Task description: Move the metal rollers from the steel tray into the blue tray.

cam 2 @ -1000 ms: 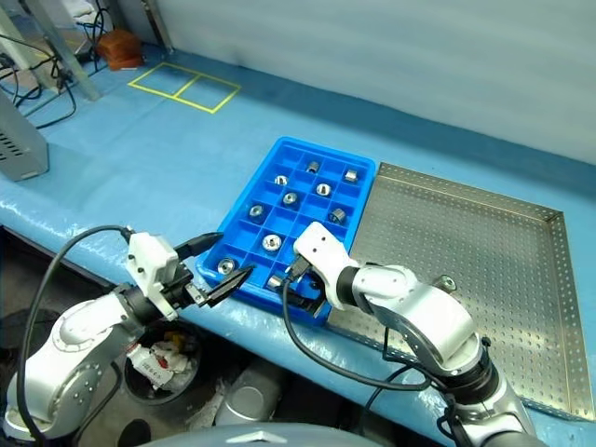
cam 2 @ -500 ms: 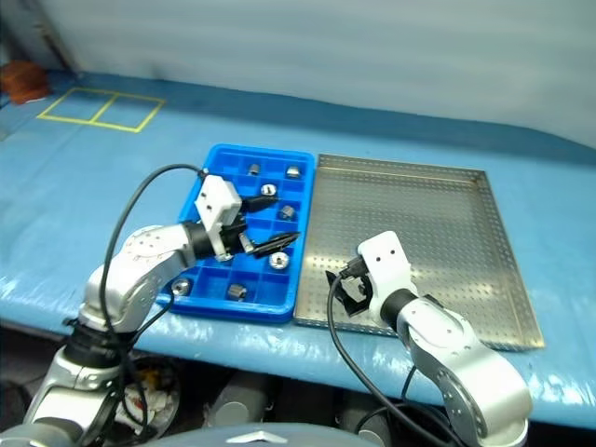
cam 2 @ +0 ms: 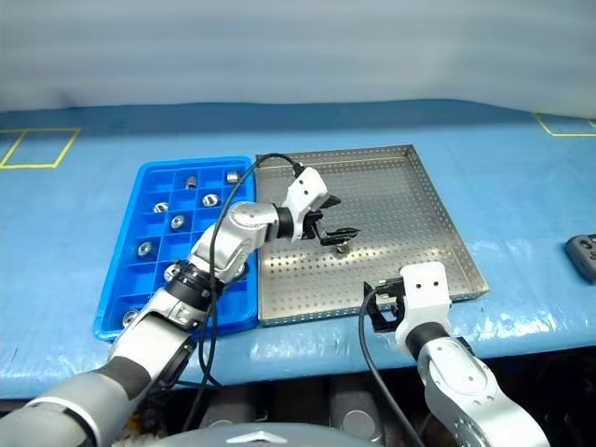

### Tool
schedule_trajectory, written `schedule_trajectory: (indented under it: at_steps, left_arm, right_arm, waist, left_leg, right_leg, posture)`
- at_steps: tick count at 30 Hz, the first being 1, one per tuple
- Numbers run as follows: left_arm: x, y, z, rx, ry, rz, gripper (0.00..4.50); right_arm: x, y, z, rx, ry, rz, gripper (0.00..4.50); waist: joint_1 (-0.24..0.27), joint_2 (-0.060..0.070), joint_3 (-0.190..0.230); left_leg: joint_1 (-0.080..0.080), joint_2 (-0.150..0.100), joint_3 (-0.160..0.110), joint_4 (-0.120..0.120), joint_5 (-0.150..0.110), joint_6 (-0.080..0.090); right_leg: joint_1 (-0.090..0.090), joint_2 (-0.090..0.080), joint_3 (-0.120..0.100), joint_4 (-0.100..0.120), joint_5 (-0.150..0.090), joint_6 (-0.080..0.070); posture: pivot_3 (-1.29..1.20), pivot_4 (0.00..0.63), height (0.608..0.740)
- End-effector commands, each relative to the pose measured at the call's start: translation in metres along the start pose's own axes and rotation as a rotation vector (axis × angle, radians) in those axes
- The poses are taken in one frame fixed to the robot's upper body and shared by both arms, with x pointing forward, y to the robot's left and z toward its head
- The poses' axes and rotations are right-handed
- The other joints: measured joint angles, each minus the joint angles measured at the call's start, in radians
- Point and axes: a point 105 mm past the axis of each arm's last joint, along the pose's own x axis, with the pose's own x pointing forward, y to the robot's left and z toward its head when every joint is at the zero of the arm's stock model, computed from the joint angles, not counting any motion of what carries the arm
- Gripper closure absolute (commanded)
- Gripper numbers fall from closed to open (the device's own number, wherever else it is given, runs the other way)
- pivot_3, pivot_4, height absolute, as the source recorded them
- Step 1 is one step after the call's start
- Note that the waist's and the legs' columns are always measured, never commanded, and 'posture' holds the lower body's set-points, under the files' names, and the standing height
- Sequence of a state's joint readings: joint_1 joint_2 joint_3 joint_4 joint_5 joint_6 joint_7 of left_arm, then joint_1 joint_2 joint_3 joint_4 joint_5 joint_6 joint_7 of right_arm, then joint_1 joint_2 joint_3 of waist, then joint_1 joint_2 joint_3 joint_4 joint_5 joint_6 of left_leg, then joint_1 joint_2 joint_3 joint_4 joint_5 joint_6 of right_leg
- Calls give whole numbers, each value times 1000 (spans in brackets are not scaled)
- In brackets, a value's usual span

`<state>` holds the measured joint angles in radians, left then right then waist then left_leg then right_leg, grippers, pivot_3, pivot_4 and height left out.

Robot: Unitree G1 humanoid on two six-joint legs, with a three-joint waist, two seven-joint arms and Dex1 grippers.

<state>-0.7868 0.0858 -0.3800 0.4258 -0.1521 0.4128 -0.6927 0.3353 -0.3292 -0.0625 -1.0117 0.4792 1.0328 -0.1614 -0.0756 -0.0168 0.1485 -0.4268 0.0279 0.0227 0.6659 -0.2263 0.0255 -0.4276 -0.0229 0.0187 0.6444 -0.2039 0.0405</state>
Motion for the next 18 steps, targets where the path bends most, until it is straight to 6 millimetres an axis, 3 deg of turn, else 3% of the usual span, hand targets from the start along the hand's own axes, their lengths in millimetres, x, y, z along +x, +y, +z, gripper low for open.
schedule_trajectory:
  at_steps: [1, 12, 15, 18]
  left_arm:
    - [13, 2, 0, 23, -5, 38, 0]
    - [36, -4, -47, -96, 93, 102, 0]
    - [37, -2, -49, -102, 90, 127, 653]
    - [37, -1, -48, -107, 77, 136, 1613]
  right_arm:
    - [-7, 1, 11, 10, -67, -17, 22]
    - [-10, 3, 12, 23, -68, -16, 22]
    - [-10, 3, 12, 21, -64, -14, 0]
    - [-10, 4, 12, 20, -59, -10, 0]
  waist:
    - [-4, 0, 0]
    - [-9, -1, 0]
    - [-9, -1, 0]
    - [-8, -1, 0]
  left_leg:
    - [0, 0, 0, 0, 0, 0]
    - [0, -1, 2, 0, 0, 2]
    - [0, 0, 2, 0, 0, 2]
    - [0, 0, 3, 0, 0, 2]
  right_leg:
    - [0, 0, 0, 0, 0, 0]
    - [0, -1, 2, -1, 1, 2]
    - [0, -1, 3, -1, 1, 2]
    - [0, -1, 3, -1, 2, 3]
  posture:
    - [-201, 150, 740]
    - [-204, 150, 740]
    - [-197, 150, 740]
    - [-189, 150, 740]
